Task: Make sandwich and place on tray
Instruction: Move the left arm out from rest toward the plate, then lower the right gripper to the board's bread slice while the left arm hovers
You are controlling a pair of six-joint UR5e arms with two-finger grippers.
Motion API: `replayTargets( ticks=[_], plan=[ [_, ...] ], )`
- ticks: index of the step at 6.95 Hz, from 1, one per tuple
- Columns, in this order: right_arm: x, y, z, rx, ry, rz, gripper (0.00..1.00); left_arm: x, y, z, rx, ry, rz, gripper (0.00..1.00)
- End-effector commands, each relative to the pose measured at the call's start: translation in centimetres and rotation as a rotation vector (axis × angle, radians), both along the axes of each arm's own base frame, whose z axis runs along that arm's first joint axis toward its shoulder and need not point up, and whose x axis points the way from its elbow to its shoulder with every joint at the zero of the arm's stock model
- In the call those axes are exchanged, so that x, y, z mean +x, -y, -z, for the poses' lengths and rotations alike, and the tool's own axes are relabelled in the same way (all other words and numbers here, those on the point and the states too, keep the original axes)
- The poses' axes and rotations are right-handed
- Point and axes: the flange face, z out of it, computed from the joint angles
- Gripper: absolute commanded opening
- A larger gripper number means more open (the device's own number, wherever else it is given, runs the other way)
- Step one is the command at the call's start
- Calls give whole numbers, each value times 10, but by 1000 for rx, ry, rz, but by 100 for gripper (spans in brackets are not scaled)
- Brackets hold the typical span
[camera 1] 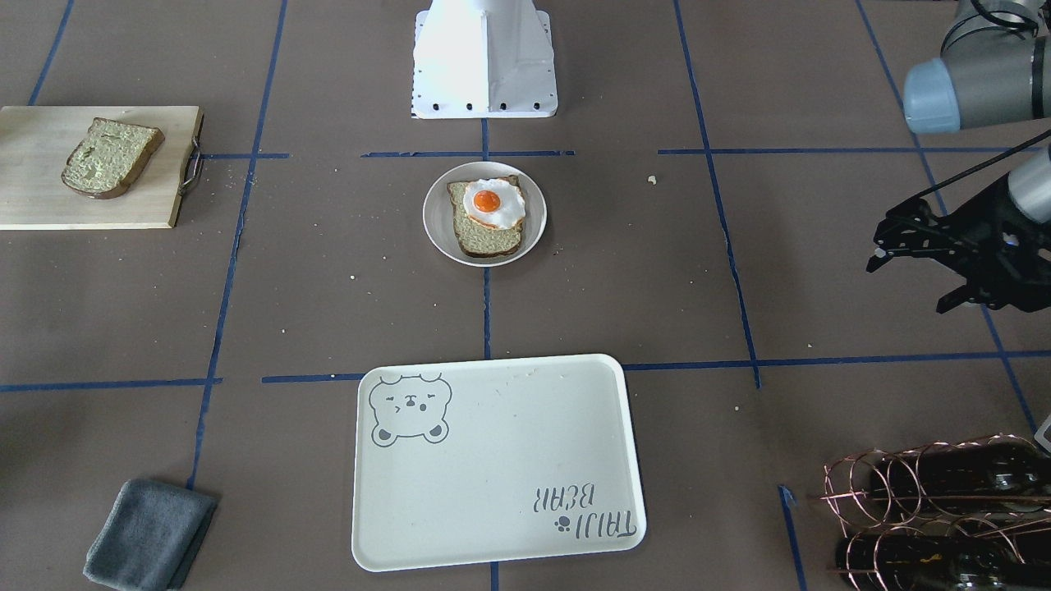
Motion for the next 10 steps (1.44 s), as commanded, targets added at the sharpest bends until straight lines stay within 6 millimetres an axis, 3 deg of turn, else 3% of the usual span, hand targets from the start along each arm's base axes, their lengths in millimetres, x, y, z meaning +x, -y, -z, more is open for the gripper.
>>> replayTargets(
  ticks=[1,3,4,5,7,10],
  plan=[
    [-33,-54,-24,5,-77,-10,100,56,-17,42,-118,-136,139,100],
    [-40,-113,-54,-18,-59,-76,100,99,-37,63,-194,-175,186,100],
    [-43,-132,-63,-52,-56,-96,99,125,-49,86,-217,-186,221,100],
    [-59,-149,-67,-70,-66,-119,98,150,-65,104,-263,-206,218,100],
    [-108,-190,-74,-83,-91,-124,99,169,-85,128,-295,-235,229,100],
    [-131,-237,-99,-91,-106,-100,98,188,-98,132,-306,-232,240,100]
  ],
)
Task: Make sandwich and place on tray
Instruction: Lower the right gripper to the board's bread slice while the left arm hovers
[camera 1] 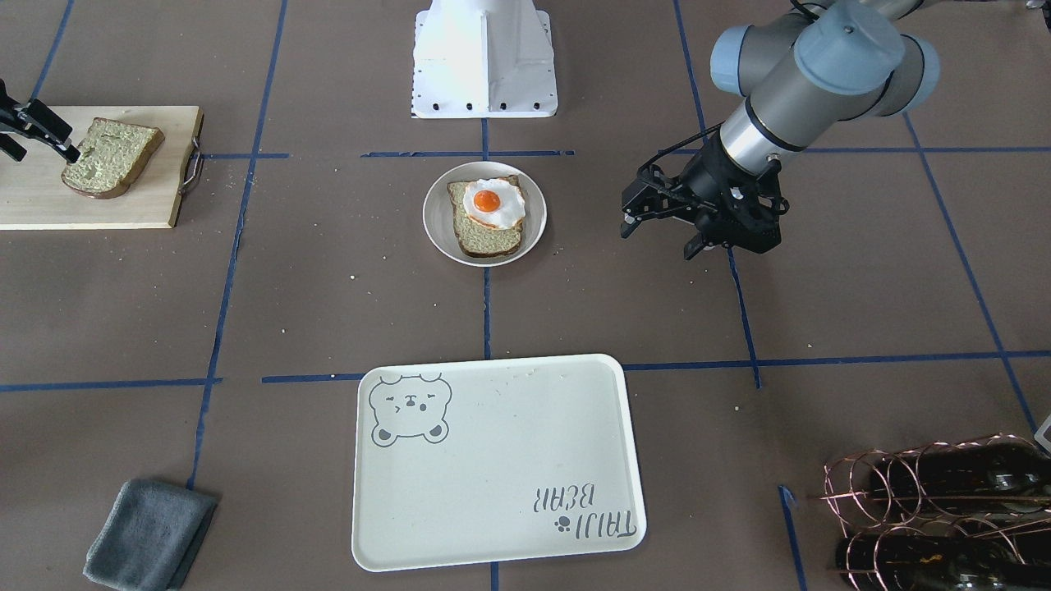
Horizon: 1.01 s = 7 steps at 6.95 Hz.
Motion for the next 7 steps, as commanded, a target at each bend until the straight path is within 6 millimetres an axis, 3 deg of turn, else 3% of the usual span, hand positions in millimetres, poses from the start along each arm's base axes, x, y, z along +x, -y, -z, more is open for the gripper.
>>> replayTargets(
  ticks=[1,2,4,6,7],
  plan=[
    [-16,-27,-25,-7,-13,15,98,8,-6,5,-5,-3,8,100],
    [-20,-34,-43,-21,-48,27,97,11,-8,5,-5,-3,2,100],
    [-20,-38,-45,-34,-46,28,84,14,-10,5,1,-10,-3,100],
    [-20,-40,-44,-40,-44,39,58,14,-10,3,4,-12,-3,100],
    [-22,-41,-44,-41,-44,47,50,15,-9,3,3,-11,-3,100]
  ],
)
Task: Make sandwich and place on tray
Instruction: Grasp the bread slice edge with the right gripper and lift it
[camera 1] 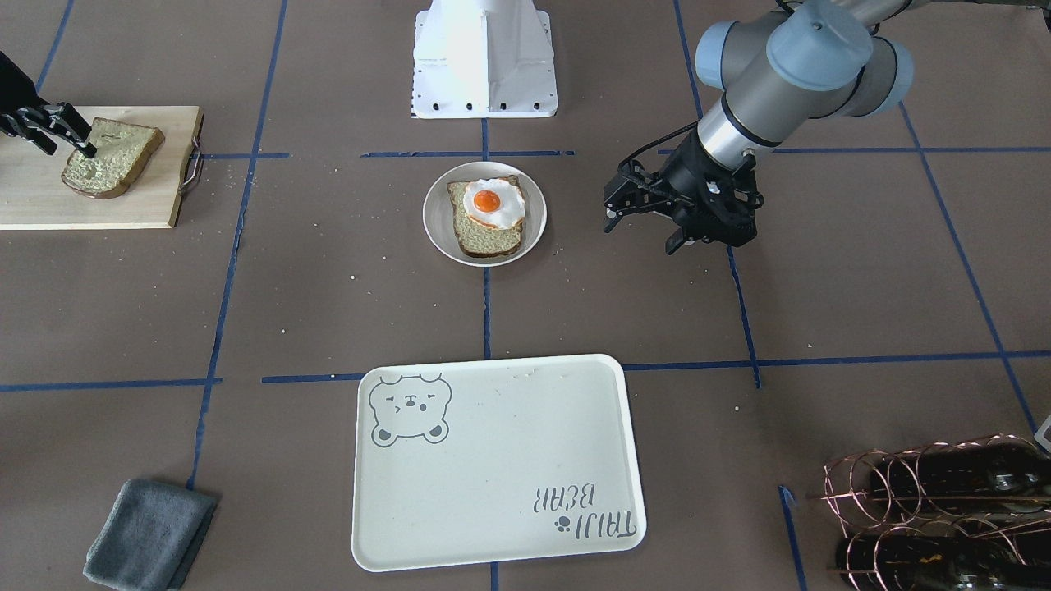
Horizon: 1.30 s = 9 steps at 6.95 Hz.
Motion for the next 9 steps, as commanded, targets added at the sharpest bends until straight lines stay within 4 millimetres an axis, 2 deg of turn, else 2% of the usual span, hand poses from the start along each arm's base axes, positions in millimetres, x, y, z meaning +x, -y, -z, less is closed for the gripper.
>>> replayTargets(
  ticks=[1,4,5,6,8,9],
  plan=[
    [-2,-2,0,-2,0,12,49,0,0,0,0,0,0,100],
    [-4,-4,-1,-3,-1,25,47,0,0,-1,1,1,-1,100],
    [-4,-4,-1,-3,-1,25,27,0,0,-1,2,0,-1,100],
    [-5,-4,0,-3,2,26,0,0,0,-1,1,1,-1,100],
    [-6,-2,6,5,14,23,0,0,0,-3,-1,3,-1,100],
    [-5,-1,15,31,53,15,0,1,1,-3,0,2,-1,100]
  ],
)
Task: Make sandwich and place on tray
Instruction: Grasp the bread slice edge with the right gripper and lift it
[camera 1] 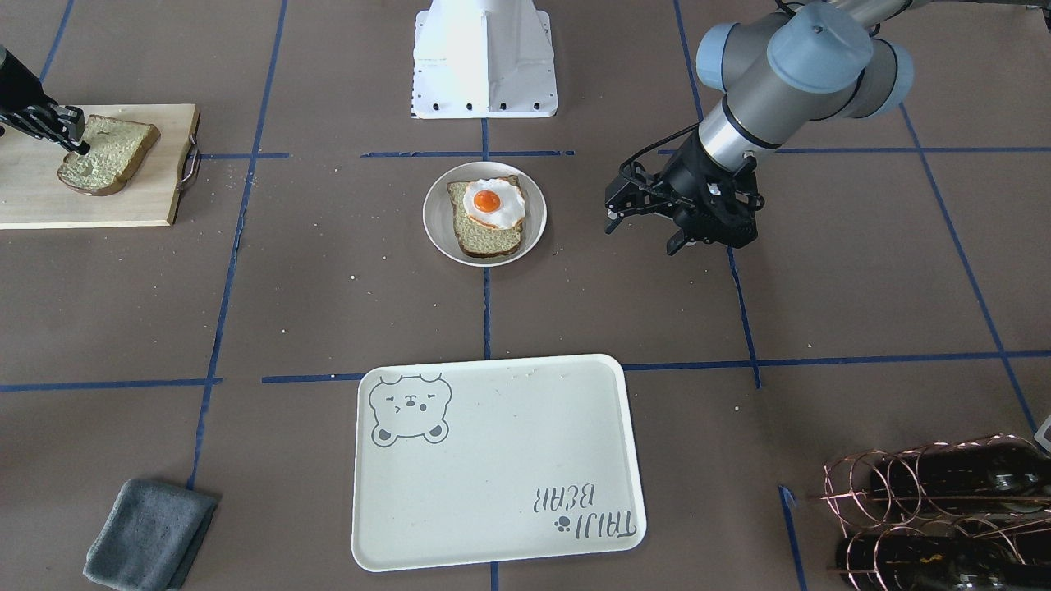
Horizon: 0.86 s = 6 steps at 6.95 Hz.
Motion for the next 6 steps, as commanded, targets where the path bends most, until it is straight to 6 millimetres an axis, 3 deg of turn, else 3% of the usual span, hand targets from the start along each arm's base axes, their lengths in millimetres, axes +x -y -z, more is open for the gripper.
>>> replayTargets(
  ticks=[1,4,5,6],
  plan=[
    [6,4,22,54,87,-24,0,1,1,-1,6,-7,1,100],
    [24,62,96,94,317,-122,0,15,-8,-4,-15,1,12,100],
    [18,82,120,112,386,-107,0,38,-23,-6,-8,-5,30,100],
    [-1,104,142,107,427,-120,0,47,-25,-11,-20,-25,38,100]
  ],
)
